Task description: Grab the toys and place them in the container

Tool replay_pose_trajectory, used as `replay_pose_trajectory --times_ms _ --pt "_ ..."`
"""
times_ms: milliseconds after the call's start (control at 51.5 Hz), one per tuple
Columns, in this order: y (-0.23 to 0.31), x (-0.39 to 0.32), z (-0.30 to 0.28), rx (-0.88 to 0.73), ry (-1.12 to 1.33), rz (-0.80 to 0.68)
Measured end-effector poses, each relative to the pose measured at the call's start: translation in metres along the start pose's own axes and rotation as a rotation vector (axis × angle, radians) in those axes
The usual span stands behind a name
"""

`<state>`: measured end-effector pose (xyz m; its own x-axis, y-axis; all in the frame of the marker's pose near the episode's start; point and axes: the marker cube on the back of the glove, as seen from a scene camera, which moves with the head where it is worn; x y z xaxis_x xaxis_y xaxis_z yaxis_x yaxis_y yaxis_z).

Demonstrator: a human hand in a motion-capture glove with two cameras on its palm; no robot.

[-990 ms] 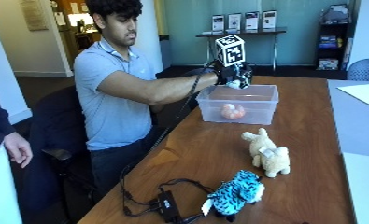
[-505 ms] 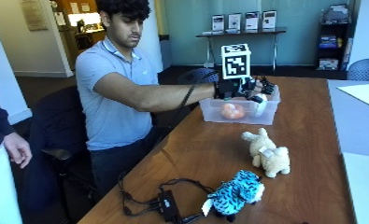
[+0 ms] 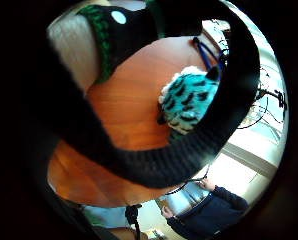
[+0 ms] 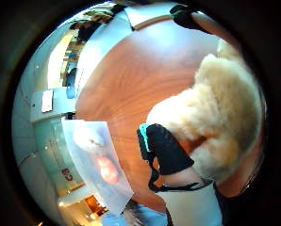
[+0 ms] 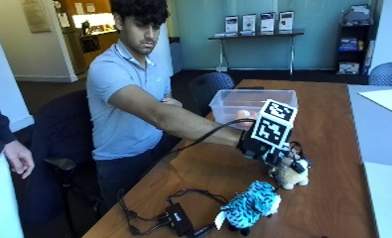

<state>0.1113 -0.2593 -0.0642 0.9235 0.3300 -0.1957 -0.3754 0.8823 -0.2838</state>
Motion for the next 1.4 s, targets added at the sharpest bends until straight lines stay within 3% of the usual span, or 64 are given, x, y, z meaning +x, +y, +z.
replay_pose_trajectory --times_ms 427,544,699,816,971,1243,1398 --pt "-0.010 -0.001 0.000 0.251 -0.094 -0.096" --pt "0.031 -0.035 -0.030 0.285 -0.265 -0.237" --pt "0.115 -0.117 -0.079 0.302 -0.341 -0.533" --pt "0.176 -0.178 -0.091 0.246 -0.312 -0.758" --pt "0.212 -0.231 -0.076 0.175 -0.278 -0.888" --pt "0.227 -0.261 -0.055 0.133 -0.230 -0.947" --pt "0.229 -0.256 -0.039 -0.028 -0.119 -0.914"
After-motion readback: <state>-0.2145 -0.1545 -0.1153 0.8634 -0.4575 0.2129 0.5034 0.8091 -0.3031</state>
